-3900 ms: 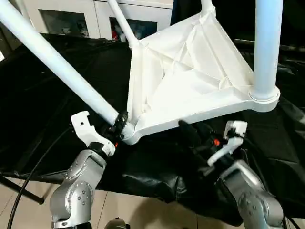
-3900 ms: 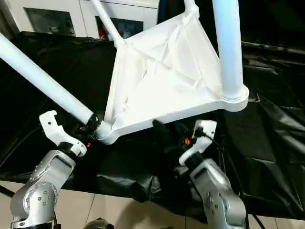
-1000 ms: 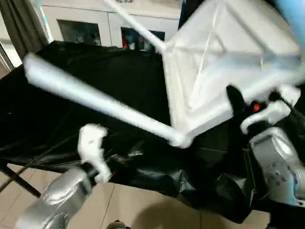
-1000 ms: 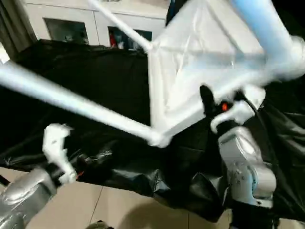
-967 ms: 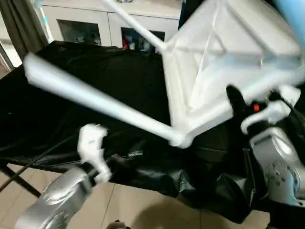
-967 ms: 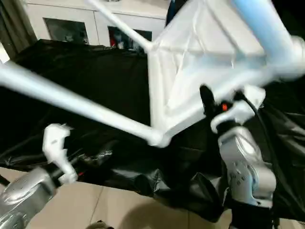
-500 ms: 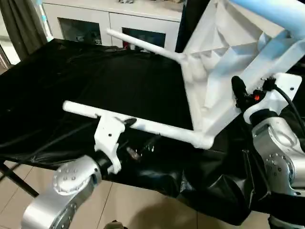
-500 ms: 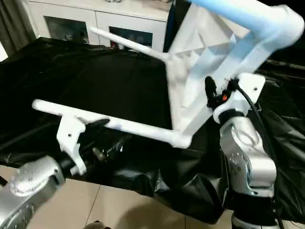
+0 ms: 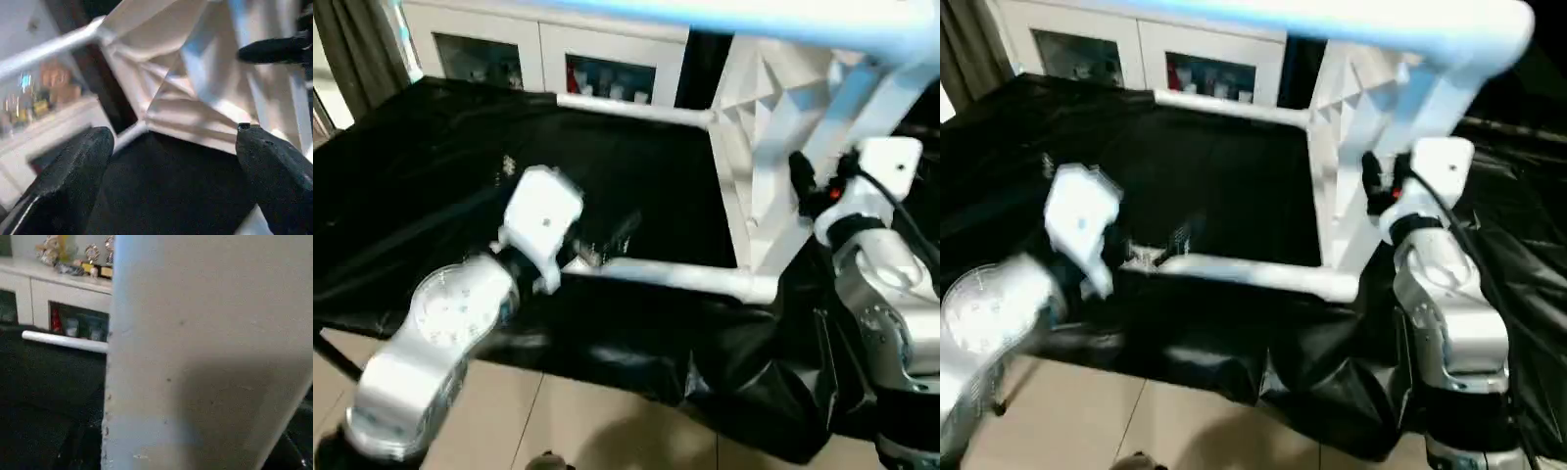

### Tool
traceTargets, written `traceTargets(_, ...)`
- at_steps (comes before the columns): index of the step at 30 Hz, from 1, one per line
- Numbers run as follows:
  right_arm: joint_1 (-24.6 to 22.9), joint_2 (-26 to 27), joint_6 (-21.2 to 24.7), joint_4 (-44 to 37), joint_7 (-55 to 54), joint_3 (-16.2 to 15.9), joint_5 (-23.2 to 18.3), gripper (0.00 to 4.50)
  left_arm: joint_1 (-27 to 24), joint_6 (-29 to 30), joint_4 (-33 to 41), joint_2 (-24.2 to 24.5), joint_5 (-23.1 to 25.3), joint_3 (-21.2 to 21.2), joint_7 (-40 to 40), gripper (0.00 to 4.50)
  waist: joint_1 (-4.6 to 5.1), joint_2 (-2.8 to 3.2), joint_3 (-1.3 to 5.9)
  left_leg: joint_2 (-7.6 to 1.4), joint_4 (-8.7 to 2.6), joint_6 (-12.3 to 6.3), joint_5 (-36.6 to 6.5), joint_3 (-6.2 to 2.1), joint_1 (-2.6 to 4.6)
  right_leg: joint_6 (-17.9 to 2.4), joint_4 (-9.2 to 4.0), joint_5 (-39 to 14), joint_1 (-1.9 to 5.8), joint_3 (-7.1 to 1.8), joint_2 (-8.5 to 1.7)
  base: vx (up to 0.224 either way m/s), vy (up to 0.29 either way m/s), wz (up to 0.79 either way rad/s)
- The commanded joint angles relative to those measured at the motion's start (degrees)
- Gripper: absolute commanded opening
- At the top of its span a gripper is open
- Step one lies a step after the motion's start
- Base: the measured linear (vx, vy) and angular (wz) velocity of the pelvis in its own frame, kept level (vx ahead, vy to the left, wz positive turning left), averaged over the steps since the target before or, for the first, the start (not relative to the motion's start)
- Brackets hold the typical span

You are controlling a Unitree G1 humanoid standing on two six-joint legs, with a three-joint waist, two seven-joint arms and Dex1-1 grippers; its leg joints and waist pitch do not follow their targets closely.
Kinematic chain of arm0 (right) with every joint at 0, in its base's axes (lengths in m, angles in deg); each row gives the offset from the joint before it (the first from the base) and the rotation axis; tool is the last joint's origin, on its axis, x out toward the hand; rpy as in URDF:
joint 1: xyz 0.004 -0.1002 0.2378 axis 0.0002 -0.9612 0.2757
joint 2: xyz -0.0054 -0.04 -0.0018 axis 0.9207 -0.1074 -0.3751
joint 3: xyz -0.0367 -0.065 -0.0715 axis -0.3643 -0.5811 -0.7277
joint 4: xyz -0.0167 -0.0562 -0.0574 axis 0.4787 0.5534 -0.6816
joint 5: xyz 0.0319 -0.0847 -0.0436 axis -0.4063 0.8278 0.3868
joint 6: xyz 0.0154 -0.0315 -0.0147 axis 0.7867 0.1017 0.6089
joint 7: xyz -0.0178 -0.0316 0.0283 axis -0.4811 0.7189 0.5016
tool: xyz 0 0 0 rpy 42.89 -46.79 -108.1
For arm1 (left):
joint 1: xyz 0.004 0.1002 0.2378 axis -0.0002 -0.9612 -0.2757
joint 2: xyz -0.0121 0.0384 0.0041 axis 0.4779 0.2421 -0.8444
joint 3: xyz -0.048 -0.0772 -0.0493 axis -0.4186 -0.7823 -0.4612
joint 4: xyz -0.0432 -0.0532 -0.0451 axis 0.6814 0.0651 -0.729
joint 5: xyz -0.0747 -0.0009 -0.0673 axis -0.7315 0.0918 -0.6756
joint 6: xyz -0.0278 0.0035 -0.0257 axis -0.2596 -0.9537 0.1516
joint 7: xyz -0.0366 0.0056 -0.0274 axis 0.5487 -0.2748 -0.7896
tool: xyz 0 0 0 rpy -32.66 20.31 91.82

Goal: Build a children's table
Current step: Flip table

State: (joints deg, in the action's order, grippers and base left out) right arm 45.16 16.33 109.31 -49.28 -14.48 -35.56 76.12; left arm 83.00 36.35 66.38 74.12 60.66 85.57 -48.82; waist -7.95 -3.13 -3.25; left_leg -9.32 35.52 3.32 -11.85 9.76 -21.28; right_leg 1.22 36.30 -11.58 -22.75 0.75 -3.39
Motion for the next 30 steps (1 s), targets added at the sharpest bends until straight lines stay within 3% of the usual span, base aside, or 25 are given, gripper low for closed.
traceTargets(1, 0.8, -1.7, 0.4, 2.4, 0.0, 0.2, 2.7, 1.98, 2.6, -2.7, -1.8, 1.8, 4.1, 2.7, 2.1, 4.50, 0.49, -0.25, 2.98, -2.42, -4.93, 4.42, -8.0, -0.98, 0.80, -2.7, -4.11, -10.2, 1.66, -1.92, -3.31, 0.000, 0.000, 0.00)
traceTargets(6, 3.6, -2.5, -1.4, 7.5, 1.7, -2.7, 5.4, 1.98, 7.0, -7.6, -5.5, 4.8, 12.5, 6.7, 1.9, 4.50, 0.58, -0.47, 3.29, -2.48, -4.73, 4.63, -7.3, -0.88, 0.75, -3.9, -3.75, -9.2, 1.83, -1.92, -3.52, 0.000, 0.000, 0.00)
traceTargets(7, 4.4, -2.5, -2.1, 9.0, 2.4, -3.7, 6.2, 1.98, 8.4, -9.5, -6.6, 6.5, 16.6, 7.6, 1.1, 4.50, 0.68, -0.51, 3.25, -2.53, -4.72, 4.40, -7.7, -0.92, 0.59, -3.9, -3.88, -10.2, 1.77, -1.91, -3.48, 0.000, 0.000, 0.00)
traceTargets(8, 4.8, -2.4, -2.4, 9.8, 2.9, -4.0, 6.3, 1.98, 9.5, -10.4, -7.2, 7.0, 18.4, 7.4, 0.3, 4.50, 0.74, -0.51, 3.23, -2.51, -4.72, 4.41, -7.9, -0.93, 0.58, -3.7, -3.89, -10.9, 1.76, -1.93, -3.52, 0.000, 0.000, 0.00)
traceTargets(10, 5.2, -2.3, -2.7, 11.2, 3.8, -4.5, 6.4, 1.98, 11.7, -12.3, -7.7, 7.4, 21.0, 6.3, -1.8, 4.50, 0.98, -1.15, 3.24, -2.54, -4.68, 4.51, -8.3, -0.88, 0.50, -3.7, -3.98, -12.8, 1.90, -1.93, -3.72, 0.000, 0.000, 0.00)
traceTargets(12, 5.3, -2.6, -2.7, 12.3, 4.3, -5.1, 6.7, 1.98, 13.7, -14.4, -7.7, 7.4, 23.9, 5.1, -4.5, 4.50, 1.02, -0.97, 3.26, -2.61, -4.67, 4.43, -8.6, -0.95, 0.56, -4.2, -3.94, -13.3, 1.75, -1.90, -3.79, 0.000, 0.000, 0.00)
traceTargets(13, 5.3, -2.6, -2.9, 12.9, 4.5, -5.3, 6.9, 1.98, 14.4, -15.3, -7.8, 7.2, 25.0, 4.6, -5.3, 4.50, 1.12, -1.29, 3.19, -2.67, -4.70, 4.46, -8.8, -0.98, 0.54, -4.5, -3.98, -13.7, 1.75, -1.81, -3.85, 0.000, 0.000, 0.00)
traceTargets(15, 5.2, -2.8, -3.4, 14.3, 5.2, -5.7, 7.4, 1.98, 15.8, -16.2, -8.1, 6.9, 26.2, 4.1, -6.1, 4.50, 1.22, -1.61, 3.19, -2.68, -4.71, 4.44, -9.3, -1.03, 0.50, -4.5, -3.96, -14.6, 1.71, -1.74, -3.91, 0.000, 0.000, 0.00)
traceTargets(16, 5.0, -2.7, -3.7, 15.0, 5.5, -5.8, 7.4, 2.54, 16.2, -16.3, -8.3, 6.7, 26.2, 3.9, -6.2, 4.50, 1.27, -1.47, 3.20, -2.66, -4.71, 4.47, -9.5, -1.05, 0.50, -4.7, -3.97, -14.7, 1.63, -1.75, -3.94, 0.000, 0.000, 0.00)
traceTargets(19, 4.8, -2.1, -4.0, 16.2, 6.1, -5.9, 7.0, 2.68, 16.6, -17.3, -9.1, 6.6, 27.8, 3.7, -6.3, 4.50, 1.25, -1.40, 3.23, -2.63, -4.77, 4.85, -9.9, -1.09, 0.49, -5.0, -4.01, -14.3, 1.52, -1.68, -3.74, 0.000, 0.000, 0.00)
traceTargets(21, 4.7, -2.0, -4.2, 16.4, 5.5, -6.3, 7.8, 3.06, 16.4, -18.0, -9.8, 6.4, 28.4, 3.5, -6.5, 4.50, 1.37, -1.17, 3.35, -2.70, -4.83, 5.28, -10.9, -1.18, 0.48, -5.5, -3.98, -13.6, 1.53, -1.68, -3.84, 0.000, 0.000, 0.00)
traceTargets(27, 3.8, -1.5, -4.3, 15.7, 5.1, -5.8, 8.2, 3.06, 17.7, -19.6, -14.5, 7.0, 31.5, 3.1, -6.9, 4.50, 1.24, -1.24, 3.55, -2.61, -4.60, 5.20, -9.0, -1.18, 0.41, -6.7, -3.39, -8.2, 1.73, -1.67, -3.66, 0.000, 0.000, 0.00)
traceTargets(28, 3.8, -1.5, -4.3, 15.7, 5.1, -5.8, 8.2, 3.06, 17.7, -19.6, -14.5, 7.0, 31.5, 3.1, -6.9, 4.50, 1.23, -1.25, 3.56, -2.60, -4.57, 5.22, -8.9, -1.14, 0.46, -6.9, -3.34, -8.0, 1.74, -1.66, -3.64, 0.000, 0.000, 0.00)
traceTargets(29, 3.6, -1.4, -4.2, 15.5, 5.3, -5.4, 8.5, 3.06, 18.6, -20.3, -16.3, 7.4, 32.6, 3.1, -7.3, 4.50, 1.20, -0.90, 3.55, -2.64, -4.59, 5.31, -9.1, -1.19, 0.55, -7.0, -3.29, -8.0, 1.69, -1.67, -3.68, 0.000, 0.000, 0.00)
traceTargets(30, 3.5, -1.3, -4.2, 15.4, 5.3, -5.4, 8.5, 3.06, 18.7, -20.3, -16.6, 7.5, 32.7, 3.1, -7.4, 4.50, 1.28, -1.03, 3.51, -2.64, -4.60, 5.29, -9.6, -1.16, 0.58, -7.0, -3.42, -8.3, 1.64, -1.66, -3.60, 0.000, 0.000, 0.00)
